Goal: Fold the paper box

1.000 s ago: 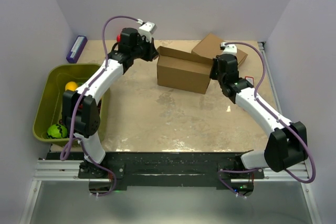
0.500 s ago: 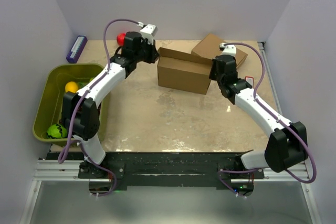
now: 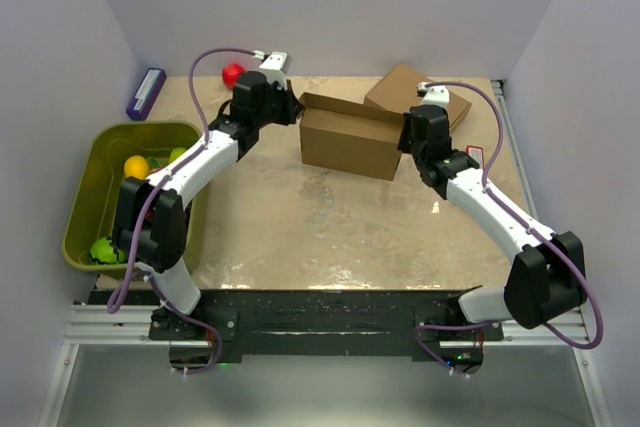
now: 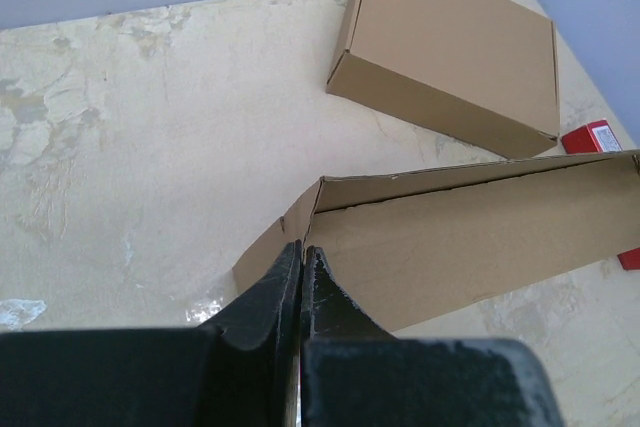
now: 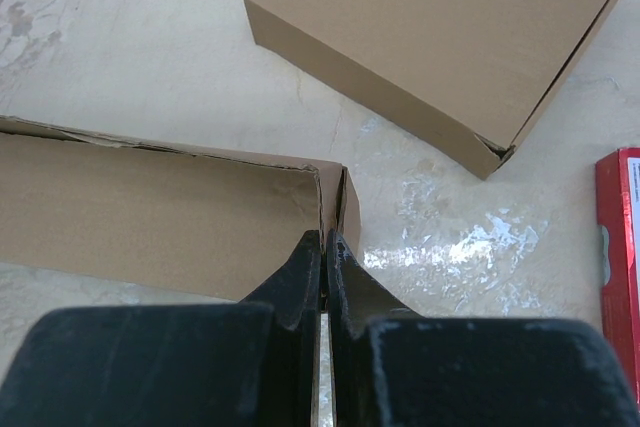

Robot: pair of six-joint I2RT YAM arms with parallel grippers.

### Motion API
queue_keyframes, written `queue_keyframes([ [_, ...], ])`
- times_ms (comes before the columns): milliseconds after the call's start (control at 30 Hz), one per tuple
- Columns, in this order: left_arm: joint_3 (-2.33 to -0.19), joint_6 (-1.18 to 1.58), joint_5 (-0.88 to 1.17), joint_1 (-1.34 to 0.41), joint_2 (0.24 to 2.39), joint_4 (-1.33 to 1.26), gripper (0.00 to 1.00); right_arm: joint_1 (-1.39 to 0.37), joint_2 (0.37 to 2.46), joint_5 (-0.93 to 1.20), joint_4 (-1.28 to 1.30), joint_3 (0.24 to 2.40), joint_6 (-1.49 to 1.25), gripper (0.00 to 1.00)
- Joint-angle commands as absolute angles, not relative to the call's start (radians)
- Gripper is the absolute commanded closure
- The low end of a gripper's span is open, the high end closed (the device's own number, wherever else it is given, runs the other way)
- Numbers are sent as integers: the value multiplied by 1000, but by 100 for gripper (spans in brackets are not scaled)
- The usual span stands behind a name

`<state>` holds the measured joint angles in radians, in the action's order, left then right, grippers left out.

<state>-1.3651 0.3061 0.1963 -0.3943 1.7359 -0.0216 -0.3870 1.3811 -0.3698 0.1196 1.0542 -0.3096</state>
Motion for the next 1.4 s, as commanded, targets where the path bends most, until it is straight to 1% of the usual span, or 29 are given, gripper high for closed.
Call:
queue_keyframes([
  [0, -1336, 365, 281, -431, 1721, 17, 100, -402, 1436, -339, 310, 999, -313, 100],
  [200, -1272, 396, 268, -434, 1701, -58, 100, -402, 1439, -337, 307, 994, -311, 100],
  [1367, -1187, 549, 324, -437, 1709, -203, 100, -407, 1453, -342, 290, 971, -313, 100],
])
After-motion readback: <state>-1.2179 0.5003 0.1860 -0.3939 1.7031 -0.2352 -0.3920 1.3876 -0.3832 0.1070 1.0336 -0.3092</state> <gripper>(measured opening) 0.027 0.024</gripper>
